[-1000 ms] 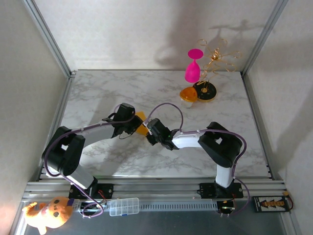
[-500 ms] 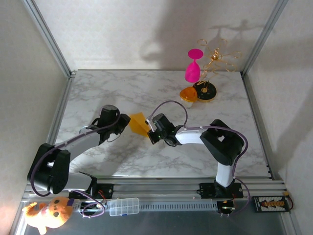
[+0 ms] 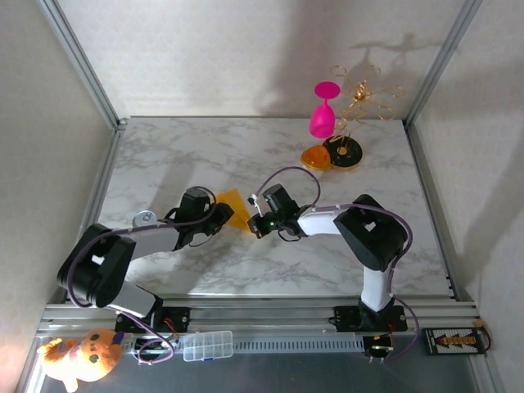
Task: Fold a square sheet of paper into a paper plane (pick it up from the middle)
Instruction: Fourth fold the wing at the center of the table.
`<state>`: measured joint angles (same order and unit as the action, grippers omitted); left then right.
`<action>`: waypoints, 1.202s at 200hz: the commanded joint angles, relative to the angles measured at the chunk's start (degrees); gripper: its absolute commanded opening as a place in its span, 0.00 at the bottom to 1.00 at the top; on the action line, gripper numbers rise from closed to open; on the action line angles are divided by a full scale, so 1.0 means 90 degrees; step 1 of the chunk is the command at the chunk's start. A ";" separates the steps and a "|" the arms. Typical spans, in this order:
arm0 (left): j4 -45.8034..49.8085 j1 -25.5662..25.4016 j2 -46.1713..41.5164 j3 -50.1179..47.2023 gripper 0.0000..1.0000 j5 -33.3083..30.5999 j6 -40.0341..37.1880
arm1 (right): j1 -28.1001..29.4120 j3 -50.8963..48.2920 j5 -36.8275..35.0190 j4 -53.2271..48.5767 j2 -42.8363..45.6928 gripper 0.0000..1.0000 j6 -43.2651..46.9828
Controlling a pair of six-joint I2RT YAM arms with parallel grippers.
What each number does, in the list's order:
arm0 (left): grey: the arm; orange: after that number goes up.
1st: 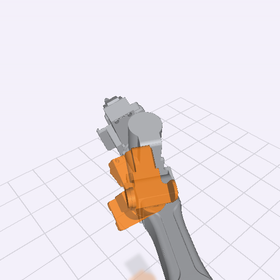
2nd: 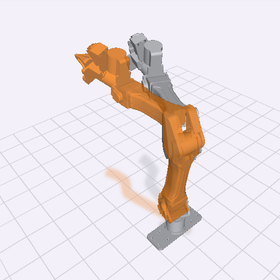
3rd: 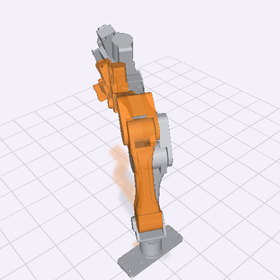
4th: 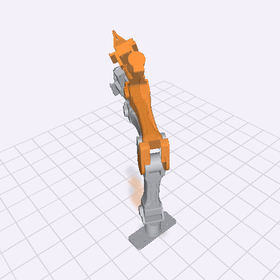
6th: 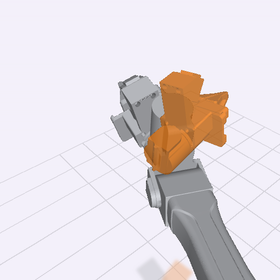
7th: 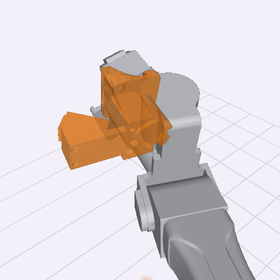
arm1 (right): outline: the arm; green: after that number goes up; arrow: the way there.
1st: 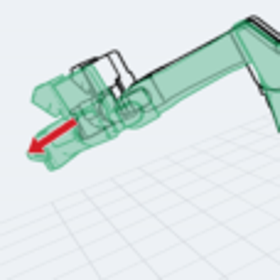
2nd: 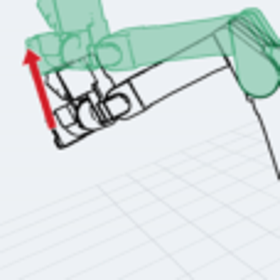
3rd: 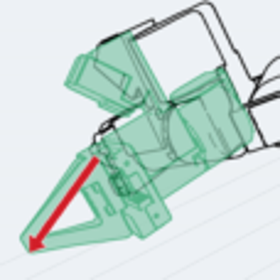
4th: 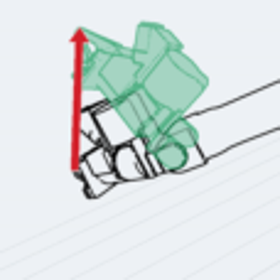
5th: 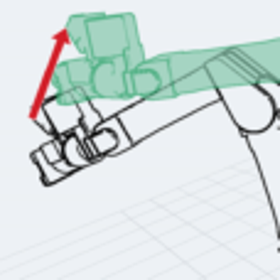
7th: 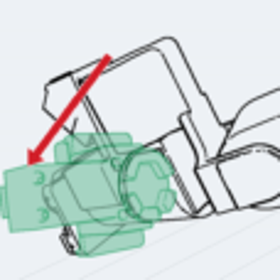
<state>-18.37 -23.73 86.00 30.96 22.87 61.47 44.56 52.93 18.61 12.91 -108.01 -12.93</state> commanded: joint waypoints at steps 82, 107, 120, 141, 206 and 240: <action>-0.0386 -0.0164 0.0650 0.0378 0.35 0.0272 -0.0333 | -0.0318 -0.0090 0.0914 0.0224 -0.0205 0.04 -0.0380; -0.0335 -0.0167 0.0738 0.0468 0.34 0.0251 -0.0446 | -0.0347 -0.0070 0.0991 0.0216 -0.0245 0.04 -0.0392; -0.0336 -0.0167 0.0798 0.0488 0.36 0.0251 -0.0492 | -0.0369 -0.0056 0.1035 0.0213 -0.0255 0.05 -0.0400; -0.0364 -0.0167 0.0864 0.0505 0.39 0.0296 -0.0521 | -0.0385 -0.0026 0.1100 0.0187 -0.0276 0.05 -0.0414; -0.0275 -0.0161 0.1053 0.0627 0.41 0.0234 -0.0534 | -0.0410 0.0053 0.1155 0.0082 -0.0350 0.07 -0.0423; 0.0164 -0.0166 0.1146 0.0737 0.40 0.0035 -0.0466 | -0.0419 0.0104 0.1109 -0.0025 -0.0307 0.14 -0.0392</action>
<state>-20.62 -24.73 95.42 35.77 24.64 57.60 41.23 52.84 28.53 14.33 -110.02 -16.32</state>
